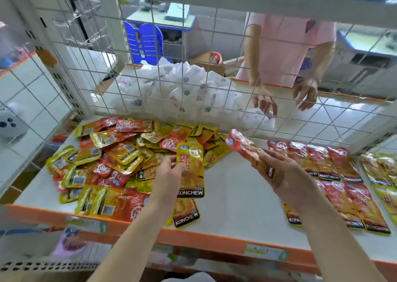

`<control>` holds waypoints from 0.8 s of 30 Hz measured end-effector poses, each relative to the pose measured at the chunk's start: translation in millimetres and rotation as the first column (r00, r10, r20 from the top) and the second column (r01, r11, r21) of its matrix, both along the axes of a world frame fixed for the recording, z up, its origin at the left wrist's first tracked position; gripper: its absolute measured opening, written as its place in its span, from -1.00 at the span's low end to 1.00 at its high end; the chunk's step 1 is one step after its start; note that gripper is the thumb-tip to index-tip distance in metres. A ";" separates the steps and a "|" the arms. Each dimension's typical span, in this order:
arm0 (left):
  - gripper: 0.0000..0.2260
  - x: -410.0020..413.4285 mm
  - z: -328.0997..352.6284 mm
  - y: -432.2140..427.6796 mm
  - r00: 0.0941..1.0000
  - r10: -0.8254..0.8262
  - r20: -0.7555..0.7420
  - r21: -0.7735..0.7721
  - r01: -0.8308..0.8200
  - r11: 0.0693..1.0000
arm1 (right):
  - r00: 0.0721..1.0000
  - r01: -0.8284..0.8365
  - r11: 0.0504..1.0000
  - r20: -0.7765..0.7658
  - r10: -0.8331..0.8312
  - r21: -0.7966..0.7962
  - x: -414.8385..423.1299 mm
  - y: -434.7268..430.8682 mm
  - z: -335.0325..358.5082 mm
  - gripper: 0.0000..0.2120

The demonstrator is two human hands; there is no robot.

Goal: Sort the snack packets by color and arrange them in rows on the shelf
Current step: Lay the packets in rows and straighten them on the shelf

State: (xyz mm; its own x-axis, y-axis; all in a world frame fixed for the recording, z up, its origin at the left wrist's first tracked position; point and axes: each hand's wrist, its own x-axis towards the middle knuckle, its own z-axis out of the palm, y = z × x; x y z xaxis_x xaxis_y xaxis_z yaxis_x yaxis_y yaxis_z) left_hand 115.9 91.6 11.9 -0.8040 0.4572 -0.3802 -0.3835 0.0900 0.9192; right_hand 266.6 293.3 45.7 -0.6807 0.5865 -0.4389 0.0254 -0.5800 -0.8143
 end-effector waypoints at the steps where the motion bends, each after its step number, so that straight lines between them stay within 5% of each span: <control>1: -0.84 1.2 -1.2 2.2 1.000 -0.010 0.019 0.016 0.009 1.000 | 0.999 0.009 0.999 -0.040 -0.011 -0.044 5.0 -3.9 -3.7 -0.81; 8: -0.91 21.0 -13.7 21.6 0.992 -0.122 0.044 0.079 0.118 0.990 | 0.995 0.084 0.996 0.061 -0.082 -0.030 29.3 -31.2 -37.1 -0.66; 13: -0.73 33.2 -22.1 34.2 0.993 -0.110 -0.031 -0.018 0.110 0.994 | 0.977 0.191 0.981 0.095 -0.190 -0.003 43.0 -32.1 -42.5 -0.92; 19: -0.70 41.3 -26.2 54.4 0.987 -0.134 -0.093 -0.086 0.126 0.988 | 0.915 0.248 0.945 0.268 -0.301 0.215 45.1 -10.1 -52.7 -0.89; 24: -0.69 45.3 -27.1 75.1 0.983 -0.160 -0.090 -0.098 0.151 0.984 | 0.894 0.122 0.887 0.339 -0.293 0.446 26.7 2.8 -50.2 -0.87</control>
